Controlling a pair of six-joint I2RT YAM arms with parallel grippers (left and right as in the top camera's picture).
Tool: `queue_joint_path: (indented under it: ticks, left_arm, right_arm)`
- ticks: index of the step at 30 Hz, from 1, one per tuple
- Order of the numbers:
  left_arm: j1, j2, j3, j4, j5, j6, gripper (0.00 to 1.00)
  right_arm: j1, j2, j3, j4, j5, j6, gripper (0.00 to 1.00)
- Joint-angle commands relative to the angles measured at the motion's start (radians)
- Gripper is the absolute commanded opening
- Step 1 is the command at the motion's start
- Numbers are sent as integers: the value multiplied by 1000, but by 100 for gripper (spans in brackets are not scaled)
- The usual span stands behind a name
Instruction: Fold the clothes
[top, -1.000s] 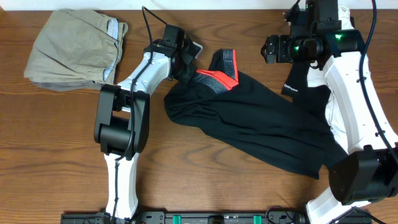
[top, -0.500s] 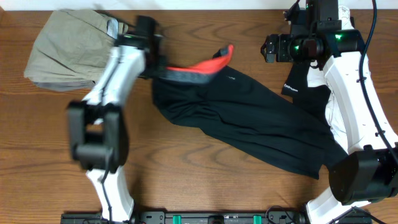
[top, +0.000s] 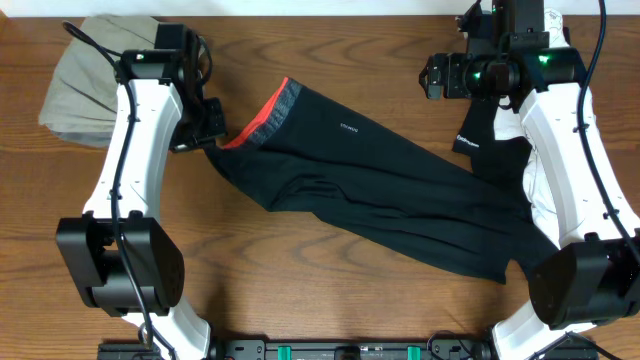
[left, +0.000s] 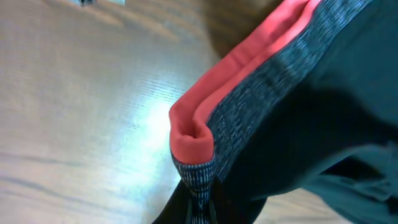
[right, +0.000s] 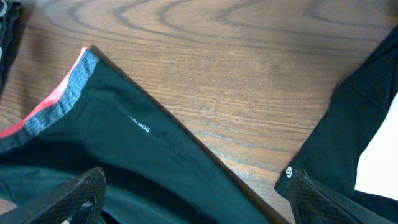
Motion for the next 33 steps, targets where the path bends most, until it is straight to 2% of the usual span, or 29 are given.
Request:
queue_joint_path:
  ticks: [1, 7, 8, 10, 12, 14, 15, 19, 25, 33]
  left_arm:
    - [3, 10, -37, -32, -16, -13, 6]
    - [7, 11, -112, -57, -53, -14, 7]
    - [10, 11, -127, -58, -74, -14, 13]
    - [19, 11, -146, -58, -91, -21, 38]
    - [34, 11, -153, -57, -90, -21, 56]
    - [50, 11, -153, -56, -90, -22, 81]
    - [57, 11, -153, -56, -90, -21, 86]
    - [72, 10, -153, -38, -89, -15, 89]
    - [21, 8, -132, 75, 28, 148, 89]
    - [-56, 8, -42, 227, 69, 190, 98]
  right_arm:
    - [11, 20, -3, -2, -2, -10, 91]
    - [10, 20, -3, -11, -1, -10, 92]
    - [10, 20, -3, -14, -1, -10, 92]
    - [10, 20, -3, -16, -1, -10, 92]
    - [10, 20, -3, -16, -1, -10, 93]
    - [10, 20, -3, -16, -1, -10, 93]
    - [10, 20, -3, -16, -1, -10, 93]
    - [10, 20, -3, -7, 0, -11, 93]
    - [8, 19, -3, -36, -1, -29, 94]
    - [-24, 6, -3, -48, -39, -6, 93]
